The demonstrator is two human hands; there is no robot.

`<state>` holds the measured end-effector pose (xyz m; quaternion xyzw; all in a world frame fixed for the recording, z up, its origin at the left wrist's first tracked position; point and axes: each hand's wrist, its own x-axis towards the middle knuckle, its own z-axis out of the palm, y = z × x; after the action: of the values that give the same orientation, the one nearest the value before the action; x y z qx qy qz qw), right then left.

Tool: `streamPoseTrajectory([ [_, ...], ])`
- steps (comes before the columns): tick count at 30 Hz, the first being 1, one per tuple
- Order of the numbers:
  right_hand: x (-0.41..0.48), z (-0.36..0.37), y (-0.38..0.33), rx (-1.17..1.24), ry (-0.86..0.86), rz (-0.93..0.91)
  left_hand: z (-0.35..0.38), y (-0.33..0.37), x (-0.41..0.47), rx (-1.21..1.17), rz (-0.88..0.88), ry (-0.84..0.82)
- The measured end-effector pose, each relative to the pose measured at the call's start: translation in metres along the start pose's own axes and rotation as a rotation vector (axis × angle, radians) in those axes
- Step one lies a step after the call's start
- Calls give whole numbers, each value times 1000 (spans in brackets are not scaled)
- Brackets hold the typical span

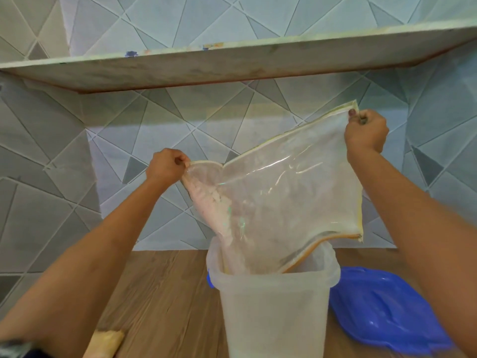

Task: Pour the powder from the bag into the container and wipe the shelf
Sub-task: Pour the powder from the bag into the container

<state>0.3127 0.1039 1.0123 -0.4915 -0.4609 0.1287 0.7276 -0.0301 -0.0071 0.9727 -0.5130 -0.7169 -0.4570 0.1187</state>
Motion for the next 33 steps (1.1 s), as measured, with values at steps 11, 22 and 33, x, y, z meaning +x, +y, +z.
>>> streamPoseTrajectory([
  [11, 9, -1, 3, -223, 101, -153, 2, 43, 8, -83, 14, 91],
  [22, -56, 53, -13, -316, -394, -721, -1, 65, 11, -74, 118, 69],
  [33, -63, 53, -9, -212, -341, -698, 14, 41, -21, 160, 444, -75],
])
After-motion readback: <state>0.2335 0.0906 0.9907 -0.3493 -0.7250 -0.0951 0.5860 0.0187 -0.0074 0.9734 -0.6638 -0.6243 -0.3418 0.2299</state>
